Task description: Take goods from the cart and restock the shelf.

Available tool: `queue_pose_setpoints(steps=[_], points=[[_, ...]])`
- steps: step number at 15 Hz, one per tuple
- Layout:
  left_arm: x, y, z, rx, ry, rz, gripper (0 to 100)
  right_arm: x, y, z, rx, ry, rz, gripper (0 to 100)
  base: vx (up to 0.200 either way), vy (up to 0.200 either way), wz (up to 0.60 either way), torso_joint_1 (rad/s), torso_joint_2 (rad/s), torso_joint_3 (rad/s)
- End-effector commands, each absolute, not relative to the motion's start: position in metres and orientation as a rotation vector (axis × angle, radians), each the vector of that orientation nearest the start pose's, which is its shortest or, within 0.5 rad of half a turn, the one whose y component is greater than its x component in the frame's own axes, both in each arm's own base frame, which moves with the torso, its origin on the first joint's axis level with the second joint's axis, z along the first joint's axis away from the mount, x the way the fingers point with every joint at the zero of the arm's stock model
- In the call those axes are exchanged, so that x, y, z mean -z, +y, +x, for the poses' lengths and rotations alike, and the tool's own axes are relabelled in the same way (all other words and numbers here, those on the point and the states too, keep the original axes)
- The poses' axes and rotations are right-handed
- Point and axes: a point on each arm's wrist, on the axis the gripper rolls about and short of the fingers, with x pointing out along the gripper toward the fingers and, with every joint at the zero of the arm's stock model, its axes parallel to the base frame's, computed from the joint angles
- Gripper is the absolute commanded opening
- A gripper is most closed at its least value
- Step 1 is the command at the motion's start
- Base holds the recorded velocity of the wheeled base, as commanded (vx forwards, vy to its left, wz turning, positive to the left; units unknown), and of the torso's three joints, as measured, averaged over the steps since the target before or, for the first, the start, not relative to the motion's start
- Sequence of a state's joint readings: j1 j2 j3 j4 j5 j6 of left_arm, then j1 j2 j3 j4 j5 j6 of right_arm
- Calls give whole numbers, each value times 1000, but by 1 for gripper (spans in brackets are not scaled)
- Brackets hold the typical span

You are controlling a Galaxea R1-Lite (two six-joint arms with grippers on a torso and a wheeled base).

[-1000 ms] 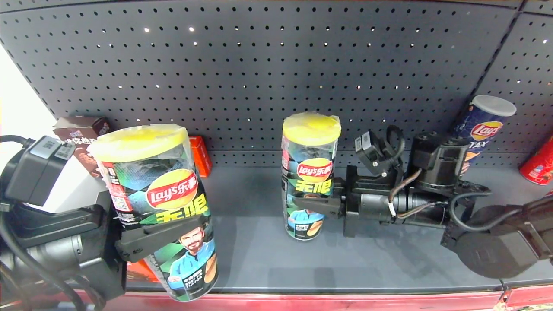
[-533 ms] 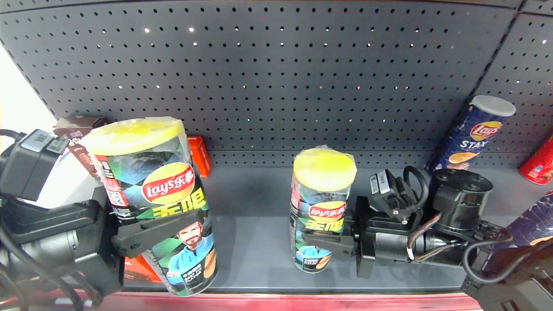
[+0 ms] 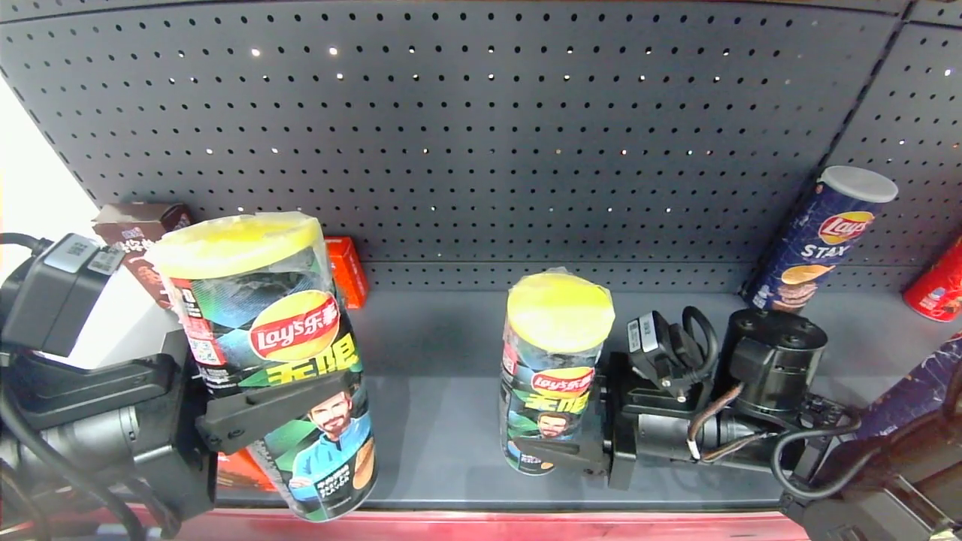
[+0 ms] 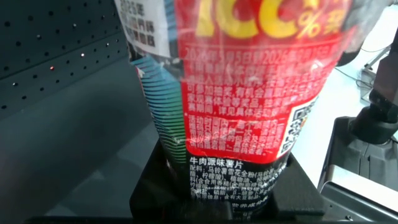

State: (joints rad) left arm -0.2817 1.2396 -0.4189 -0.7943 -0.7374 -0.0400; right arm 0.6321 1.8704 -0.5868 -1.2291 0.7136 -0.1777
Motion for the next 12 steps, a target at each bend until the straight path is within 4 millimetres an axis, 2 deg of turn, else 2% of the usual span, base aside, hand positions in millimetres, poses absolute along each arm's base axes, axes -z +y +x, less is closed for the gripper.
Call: queue_pose_setpoints(steps=[1, 4, 6, 10, 12], points=[[-204, -63, 162, 1019, 48, -43, 0, -134, 191, 238, -1342, -54, -149, 100, 0, 0, 0, 0, 0, 0], [-205, -63, 162, 1019, 47, -43, 0, -142, 183, 228, -1338, -73, -152, 100, 0, 0, 0, 0, 0, 0], [-205, -63, 162, 1019, 47, -43, 0, -150, 170, 218, -1318, -91, -153, 100, 0, 0, 0, 0, 0, 0], [-203, -62, 161, 1021, 53, -44, 0, -170, 130, 192, -1235, -143, -155, 100, 0, 0, 0, 0, 0, 0], [-202, -63, 160, 1022, 58, -45, 0, -183, 109, 169, -1196, -182, -151, 100, 0, 0, 0, 0, 0, 0]])
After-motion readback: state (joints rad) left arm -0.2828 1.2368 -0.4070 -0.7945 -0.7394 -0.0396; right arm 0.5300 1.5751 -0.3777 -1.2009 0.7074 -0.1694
